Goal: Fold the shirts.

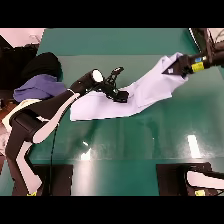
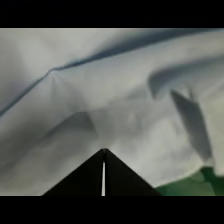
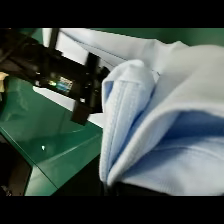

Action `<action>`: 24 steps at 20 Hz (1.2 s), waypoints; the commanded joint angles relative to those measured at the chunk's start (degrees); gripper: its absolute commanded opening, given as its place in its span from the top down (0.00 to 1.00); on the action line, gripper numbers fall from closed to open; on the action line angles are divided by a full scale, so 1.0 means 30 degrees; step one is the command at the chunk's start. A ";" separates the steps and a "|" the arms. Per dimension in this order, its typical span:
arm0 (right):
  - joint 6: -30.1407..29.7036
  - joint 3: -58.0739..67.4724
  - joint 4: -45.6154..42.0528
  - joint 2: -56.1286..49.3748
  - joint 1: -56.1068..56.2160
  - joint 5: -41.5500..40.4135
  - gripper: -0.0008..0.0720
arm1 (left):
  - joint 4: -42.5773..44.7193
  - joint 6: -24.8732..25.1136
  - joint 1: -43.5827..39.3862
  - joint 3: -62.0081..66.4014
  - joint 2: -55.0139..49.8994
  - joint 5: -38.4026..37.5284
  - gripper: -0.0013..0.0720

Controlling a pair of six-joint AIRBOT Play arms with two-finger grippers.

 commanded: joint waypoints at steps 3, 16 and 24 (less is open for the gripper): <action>0.1348 0.4138 -0.0058 -0.1770 0.3053 0.0984 0.97 | 0.0444 -0.0168 -0.0189 0.0430 -0.0597 0.0583 0.95; 0.1537 0.7963 -0.0153 -0.6003 0.8568 -0.1093 0.97 | 0.7104 -0.0080 0.6615 0.0729 0.5967 -0.6105 0.95; -0.1217 0.7774 -0.0095 -0.9959 1.3544 -0.7825 0.80 | 0.8772 -0.0087 0.9690 0.0729 0.9661 -0.8327 0.95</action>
